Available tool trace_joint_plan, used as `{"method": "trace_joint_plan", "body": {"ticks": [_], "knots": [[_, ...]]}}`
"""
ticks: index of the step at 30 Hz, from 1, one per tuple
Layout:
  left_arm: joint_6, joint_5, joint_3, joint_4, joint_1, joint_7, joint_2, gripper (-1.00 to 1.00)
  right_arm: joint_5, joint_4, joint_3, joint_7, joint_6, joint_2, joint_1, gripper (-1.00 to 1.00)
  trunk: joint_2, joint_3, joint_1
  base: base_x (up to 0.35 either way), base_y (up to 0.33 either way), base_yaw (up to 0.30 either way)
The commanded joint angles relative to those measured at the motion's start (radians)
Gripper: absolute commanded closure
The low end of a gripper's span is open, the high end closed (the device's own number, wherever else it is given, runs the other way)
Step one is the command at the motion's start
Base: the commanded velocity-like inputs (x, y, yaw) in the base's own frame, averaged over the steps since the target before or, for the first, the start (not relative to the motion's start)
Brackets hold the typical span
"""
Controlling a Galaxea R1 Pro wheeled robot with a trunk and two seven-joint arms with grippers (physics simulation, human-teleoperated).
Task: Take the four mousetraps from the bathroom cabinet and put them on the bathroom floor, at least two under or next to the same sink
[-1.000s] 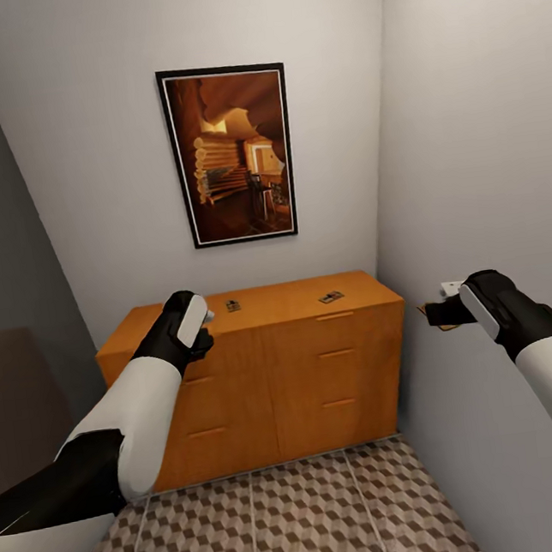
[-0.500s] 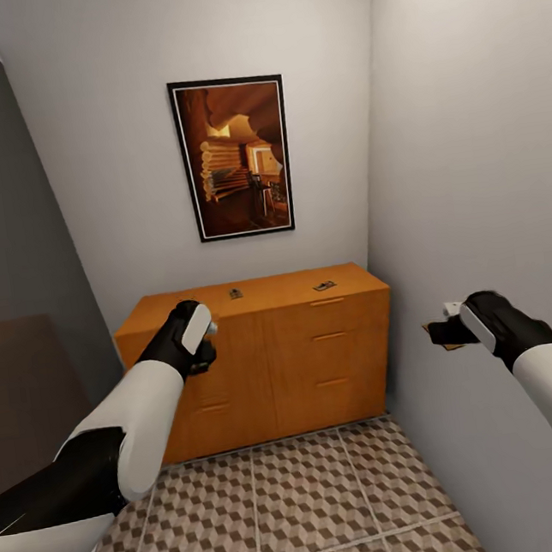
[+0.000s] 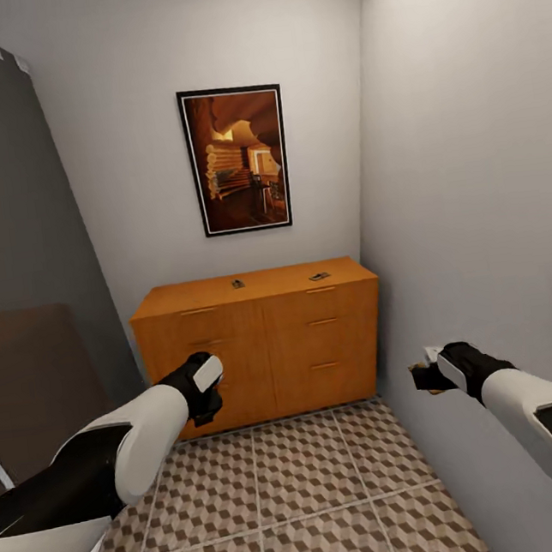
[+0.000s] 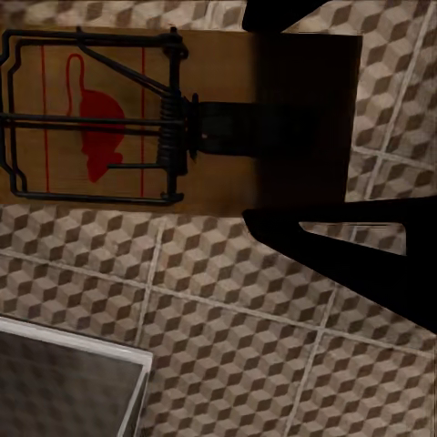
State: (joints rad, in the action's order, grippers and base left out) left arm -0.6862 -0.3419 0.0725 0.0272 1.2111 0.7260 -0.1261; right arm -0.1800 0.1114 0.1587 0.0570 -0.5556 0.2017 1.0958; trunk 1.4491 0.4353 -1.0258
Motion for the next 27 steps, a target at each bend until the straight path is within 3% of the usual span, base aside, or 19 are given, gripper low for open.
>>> {"method": "trace_joint_plan", "body": {"ticks": [1, 4, 8, 12, 15, 16, 19, 20, 23, 24, 26, 27], "knots": [[0.011, -0.001, 0.005, -0.003, -0.009, 0.000, 0.004, 1.00, -0.007, -0.023, 0.008, 0.003, 0.014, -0.001, 0.000, 1.00, 0.001, 0.001, 0.001, -0.347, 0.000, 0.000], [0.050, -0.001, 0.004, -0.015, -0.076, -0.059, 0.029, 1.00, -0.005, -0.103, 0.008, 0.008, 0.101, -0.006, -0.013, 1.00, 0.001, 0.001, 0.001, -0.347, 0.000, 0.000], [0.095, -0.001, 0.005, -0.018, -0.149, -0.135, 0.050, 1.00, 0.004, -0.129, 0.009, 0.010, 0.162, -0.008, -0.061, 1.00, 0.001, 0.001, 0.001, -0.347, 0.000, 0.000], [0.210, -0.005, 0.005, -0.022, -0.237, -0.190, 0.058, 1.00, 0.064, -0.139, 0.009, 0.011, 0.207, -0.026, -0.136, 1.00, 0.001, 0.001, 0.001, -0.347, 0.000, 0.000], [0.273, -0.006, 0.006, -0.022, -0.302, -0.203, 0.061, 1.00, 0.100, -0.141, 0.009, 0.003, 0.238, -0.047, -0.154, 1.00, 0.001, 0.001, 0.001, -0.347, 0.000, 0.000], [0.296, -0.007, 0.006, -0.022, -0.330, -0.206, 0.062, 1.00, 0.113, -0.142, 0.009, -0.003, 0.249, -0.066, -0.159, 1.00, 0.001, 0.001, 0.001, -0.346, 0.000, 0.000], [0.343, -0.008, 0.006, -0.023, -0.372, -0.207, 0.065, 1.00, 0.127, -0.143, 0.009, -0.021, 0.256, -0.089, -0.163, 1.00, 0.001, 0.001, 0.001, -0.347, 0.000, 0.000], [0.389, -0.008, 0.006, -0.023, -0.399, -0.204, 0.067, 1.00, 0.131, -0.143, 0.009, -0.042, 0.259, -0.096, -0.164, 1.00, 0.001, 0.001, 0.001, -0.346, 0.000, 0.000], [0.457, -0.007, 0.007, -0.023, -0.442, -0.200, 0.069, 1.00, 0.133, -0.144, 0.009, -0.056, 0.261, -0.100, -0.172, 1.00, 0.001, 0.001, 0.001, -0.255, 0.000, 0.086], [0.529, -0.009, 0.008, -0.023, -0.483, -0.195, 0.081, 1.00, 0.134, -0.144, 0.008, -0.062, 0.261, -0.102, -0.178, 1.00, 0.001, 0.000, 0.001, -0.022, 0.000, 0.254], [0.534, -0.010, 0.008, -0.023, -0.488, -0.195, 0.085, 1.00, 0.134, -0.144, 0.008, -0.062, 0.261, -0.102, -0.178, 1.00, 0.001, 0.000, 0.001, -0.016, 0.000, 0.259], [0.540, -0.038, 0.009, -0.023, -0.496, -0.196, 0.091, 1.00, 0.134, -0.143, 0.008, -0.064, 0.261, -0.104, -0.178, 1.00, 0.001, 0.000, 0.001, -0.006, 0.000, 0.266]]}}
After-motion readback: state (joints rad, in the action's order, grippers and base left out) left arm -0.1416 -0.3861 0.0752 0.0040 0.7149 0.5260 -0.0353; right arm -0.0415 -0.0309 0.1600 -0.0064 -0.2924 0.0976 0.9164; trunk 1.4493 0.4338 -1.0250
